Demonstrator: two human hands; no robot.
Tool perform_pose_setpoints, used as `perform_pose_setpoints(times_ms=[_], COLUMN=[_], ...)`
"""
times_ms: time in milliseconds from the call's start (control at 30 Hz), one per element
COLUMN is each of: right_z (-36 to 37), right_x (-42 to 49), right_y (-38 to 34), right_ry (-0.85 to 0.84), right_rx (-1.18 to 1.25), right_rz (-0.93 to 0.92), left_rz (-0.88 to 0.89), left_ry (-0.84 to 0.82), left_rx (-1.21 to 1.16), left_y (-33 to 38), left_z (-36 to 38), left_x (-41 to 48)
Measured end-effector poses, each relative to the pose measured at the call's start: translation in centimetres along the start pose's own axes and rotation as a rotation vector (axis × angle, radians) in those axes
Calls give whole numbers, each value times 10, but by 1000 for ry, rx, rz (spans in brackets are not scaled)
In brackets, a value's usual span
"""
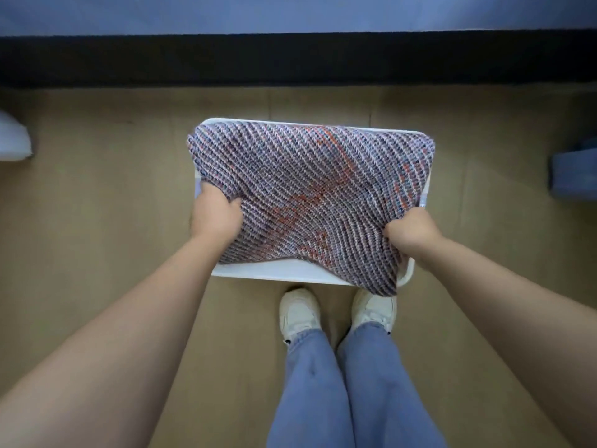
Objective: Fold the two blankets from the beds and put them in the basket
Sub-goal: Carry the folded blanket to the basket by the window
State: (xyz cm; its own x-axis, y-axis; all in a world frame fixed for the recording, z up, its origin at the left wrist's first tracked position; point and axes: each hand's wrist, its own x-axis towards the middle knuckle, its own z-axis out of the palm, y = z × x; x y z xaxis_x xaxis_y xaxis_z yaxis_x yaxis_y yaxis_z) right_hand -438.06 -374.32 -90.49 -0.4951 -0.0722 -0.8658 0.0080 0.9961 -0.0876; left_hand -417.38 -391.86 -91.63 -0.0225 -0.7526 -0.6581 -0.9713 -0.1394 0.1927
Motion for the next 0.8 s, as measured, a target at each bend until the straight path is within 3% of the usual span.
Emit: perform_pose_setpoints(times_ms=[200, 367, 600, 667, 800], right_z=[3, 27, 61, 56, 29], right_x=[20, 44, 63, 40, -24], right_y=[-19, -17, 6, 9, 17], right_ry=[-139, -72, 64, 22, -62], right_rx=[-230, -514, -456, -397, -367], right_rz=[99, -7, -96, -89, -155], left_rz=[-58, 25, 107, 106, 127], left_ry=[-75, -62, -8, -31, -131], left_rx=[306, 429, 356, 323, 485], left_y=[12, 11, -9, -9, -6], left_z=[14, 43, 54, 39, 3], left_x=[16, 45, 42, 19, -43])
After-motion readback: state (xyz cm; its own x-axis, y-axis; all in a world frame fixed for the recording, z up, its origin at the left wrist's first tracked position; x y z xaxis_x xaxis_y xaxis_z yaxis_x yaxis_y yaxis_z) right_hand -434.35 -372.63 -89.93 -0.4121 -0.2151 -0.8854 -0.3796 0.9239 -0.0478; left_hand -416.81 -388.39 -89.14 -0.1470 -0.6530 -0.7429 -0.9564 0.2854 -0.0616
